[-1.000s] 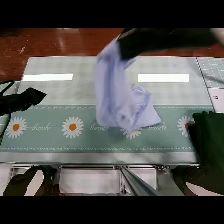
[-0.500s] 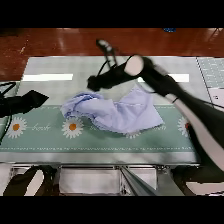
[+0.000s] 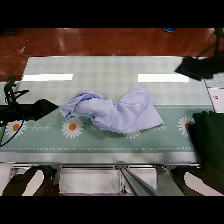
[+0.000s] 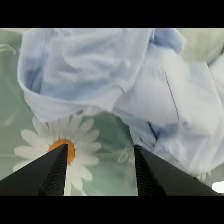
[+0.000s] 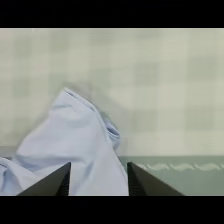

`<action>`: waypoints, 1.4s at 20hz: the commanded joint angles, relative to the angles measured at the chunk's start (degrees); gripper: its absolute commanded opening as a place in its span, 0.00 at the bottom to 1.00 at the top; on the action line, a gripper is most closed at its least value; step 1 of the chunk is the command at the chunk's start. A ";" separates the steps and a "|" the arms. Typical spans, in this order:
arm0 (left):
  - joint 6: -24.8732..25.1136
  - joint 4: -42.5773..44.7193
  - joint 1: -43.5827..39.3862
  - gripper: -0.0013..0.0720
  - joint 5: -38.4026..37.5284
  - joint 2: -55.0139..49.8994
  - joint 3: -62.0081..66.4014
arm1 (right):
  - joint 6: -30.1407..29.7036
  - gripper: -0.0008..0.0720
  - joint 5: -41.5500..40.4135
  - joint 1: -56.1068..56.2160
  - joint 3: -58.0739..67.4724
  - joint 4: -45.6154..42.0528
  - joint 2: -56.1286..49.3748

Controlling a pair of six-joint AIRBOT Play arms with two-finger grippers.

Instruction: Fold the shirts.

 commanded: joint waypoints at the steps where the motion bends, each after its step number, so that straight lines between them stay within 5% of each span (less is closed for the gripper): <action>1: 8.13 -8.70 -0.02 0.71 7.30 -7.80 0.37 | -2.43 0.57 -2.01 -9.16 -16.35 1.88 8.20; 3: 14.51 -12.68 -1.77 0.71 5.90 -14.67 3.54 | -3.93 0.57 -2.93 -10.21 -22.53 3.41 10.10; 9: 22.14 -10.64 -13.22 0.71 -4.57 -33.70 17.66 | -4.15 0.57 -4.26 -10.16 -29.24 3.82 10.32; 11: 21.09 -3.41 -16.52 0.71 -7.48 -37.66 22.32 | -4.17 0.57 -4.37 -10.16 -29.29 4.00 10.27; 15: 10.47 18.08 -22.75 0.70 -7.54 -41.86 28.17 | -4.17 0.57 -4.90 -10.16 -29.79 4.02 9.92; 17: 7.82 19.54 -23.28 0.13 -7.06 -42.77 29.49 | -4.42 0.57 -5.07 -10.16 -31.34 5.11 8.57; 18: 7.72 19.02 -23.28 0.04 -6.16 -42.77 29.66 | -5.09 0.57 -5.07 -10.14 -32.30 6.45 7.52; 28: 7.04 18.49 -23.28 0.04 -5.73 -42.77 29.92 | -11.26 0.57 -11.89 1.79 -33.42 19.43 -10.47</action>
